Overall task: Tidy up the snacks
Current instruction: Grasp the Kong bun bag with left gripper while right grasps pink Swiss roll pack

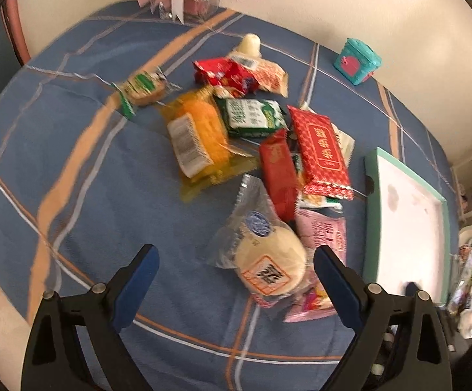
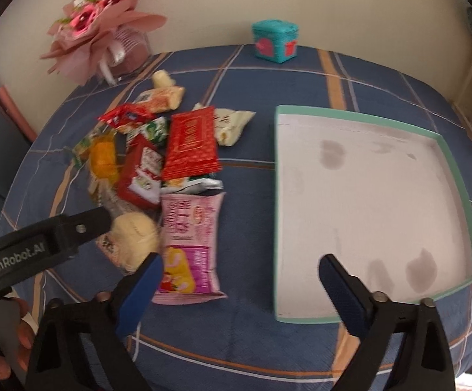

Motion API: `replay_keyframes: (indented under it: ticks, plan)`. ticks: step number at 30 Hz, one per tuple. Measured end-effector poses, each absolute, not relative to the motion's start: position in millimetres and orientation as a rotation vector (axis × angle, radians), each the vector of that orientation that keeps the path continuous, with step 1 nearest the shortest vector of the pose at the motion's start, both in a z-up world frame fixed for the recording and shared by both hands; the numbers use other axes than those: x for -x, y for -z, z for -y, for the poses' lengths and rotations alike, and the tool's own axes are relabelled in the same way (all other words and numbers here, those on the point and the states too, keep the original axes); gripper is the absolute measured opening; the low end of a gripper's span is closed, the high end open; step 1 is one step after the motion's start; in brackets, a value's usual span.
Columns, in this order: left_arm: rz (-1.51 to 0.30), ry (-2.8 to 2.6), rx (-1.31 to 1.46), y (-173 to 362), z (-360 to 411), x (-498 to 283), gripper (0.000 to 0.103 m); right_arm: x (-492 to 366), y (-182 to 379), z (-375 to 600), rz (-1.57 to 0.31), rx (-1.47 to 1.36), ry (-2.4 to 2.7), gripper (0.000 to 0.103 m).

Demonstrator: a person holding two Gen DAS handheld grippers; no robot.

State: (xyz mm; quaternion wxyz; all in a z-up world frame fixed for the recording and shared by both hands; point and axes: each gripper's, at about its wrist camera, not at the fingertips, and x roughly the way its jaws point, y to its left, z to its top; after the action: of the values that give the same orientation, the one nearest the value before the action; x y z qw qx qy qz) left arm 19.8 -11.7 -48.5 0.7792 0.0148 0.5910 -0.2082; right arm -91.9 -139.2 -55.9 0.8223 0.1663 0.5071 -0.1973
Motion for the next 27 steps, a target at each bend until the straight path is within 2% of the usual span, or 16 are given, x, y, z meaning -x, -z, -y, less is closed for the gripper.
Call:
replay_keyframes:
  ticks: [2,5,7,12,20,27]
  plan:
    - [-1.312,0.465,-0.022,55,16,-20,0.089,86,61,135,-1.099,-0.337,0.405,0.084]
    - [-1.341,0.472,-0.022,61,21,-20,0.088,79,65,129,-1.112,-0.307,0.386,0.075]
    - [-1.361,0.478,-0.004,65,23,-21,0.082,75,68,126,-1.124,-0.297,0.374,0.070]
    - [-1.397,0.491,0.024,74,27,-22,0.073,66,76,120,-1.154,-0.281,0.343,0.067]
    - [-1.387,0.473,0.004,79,31,-26,0.069,58,83,119,-1.161,-0.309,0.317,0.052]
    - [-1.359,0.453,-0.006,74,27,-28,0.062,51,89,126,-1.157,-0.368,0.299,0.051]
